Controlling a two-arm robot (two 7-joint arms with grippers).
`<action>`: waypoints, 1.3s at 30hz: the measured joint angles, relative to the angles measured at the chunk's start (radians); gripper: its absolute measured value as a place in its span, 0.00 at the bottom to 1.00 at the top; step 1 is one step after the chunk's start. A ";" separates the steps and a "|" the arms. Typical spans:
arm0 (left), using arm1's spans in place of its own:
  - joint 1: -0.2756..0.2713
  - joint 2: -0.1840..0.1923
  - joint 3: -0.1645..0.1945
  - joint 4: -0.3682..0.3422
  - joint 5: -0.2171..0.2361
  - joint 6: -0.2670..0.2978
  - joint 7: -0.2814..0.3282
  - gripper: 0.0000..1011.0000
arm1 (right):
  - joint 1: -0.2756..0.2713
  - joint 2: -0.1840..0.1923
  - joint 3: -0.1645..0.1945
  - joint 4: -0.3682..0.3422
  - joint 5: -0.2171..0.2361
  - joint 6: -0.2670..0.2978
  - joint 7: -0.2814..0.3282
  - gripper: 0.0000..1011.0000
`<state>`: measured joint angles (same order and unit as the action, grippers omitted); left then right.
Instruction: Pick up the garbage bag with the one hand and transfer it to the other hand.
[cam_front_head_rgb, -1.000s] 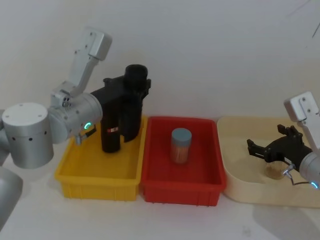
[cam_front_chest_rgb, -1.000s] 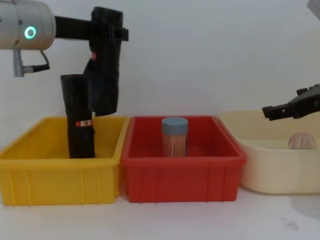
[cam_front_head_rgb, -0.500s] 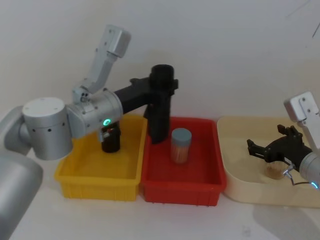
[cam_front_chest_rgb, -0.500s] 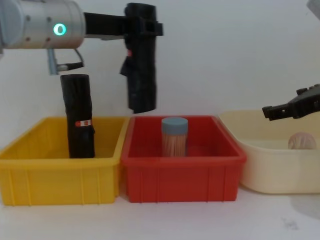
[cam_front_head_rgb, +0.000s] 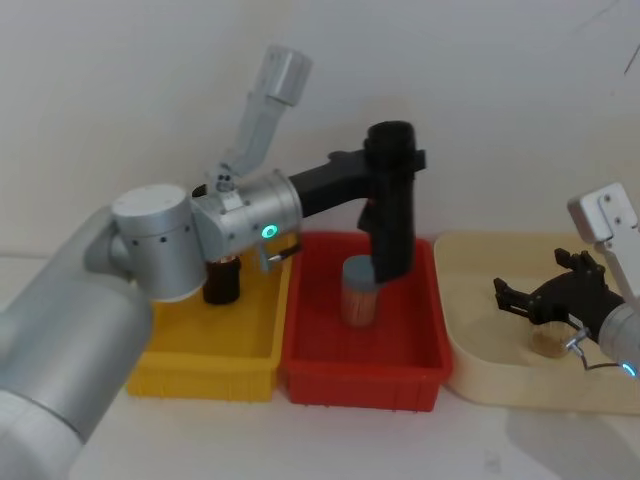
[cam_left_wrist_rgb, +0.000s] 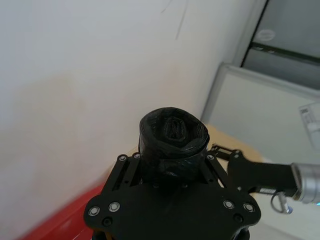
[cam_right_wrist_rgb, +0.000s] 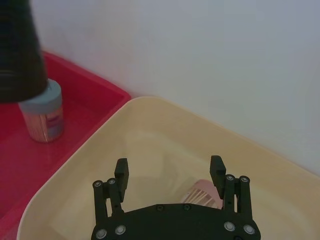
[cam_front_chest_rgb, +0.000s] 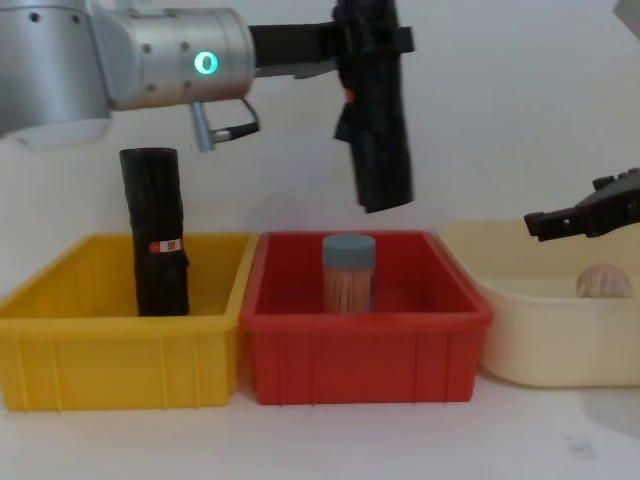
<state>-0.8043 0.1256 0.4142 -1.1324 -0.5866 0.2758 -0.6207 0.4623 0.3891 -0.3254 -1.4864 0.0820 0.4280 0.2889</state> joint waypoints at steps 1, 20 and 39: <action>-0.015 -0.014 0.004 0.032 -0.007 -0.012 -0.017 0.35 | 0.000 0.000 0.000 -0.001 0.000 0.000 0.001 0.99; -0.098 -0.087 0.026 0.201 -0.045 -0.080 -0.115 0.35 | 0.005 -0.005 0.011 -0.072 0.061 -0.016 0.090 0.99; -0.116 -0.104 0.031 0.237 -0.054 -0.094 -0.137 0.35 | 0.048 -0.009 0.002 -0.111 0.160 -0.002 0.211 0.99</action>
<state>-0.9201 0.0218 0.4448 -0.8951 -0.6402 0.1814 -0.7574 0.5100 0.3803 -0.3232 -1.5978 0.2416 0.4255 0.4999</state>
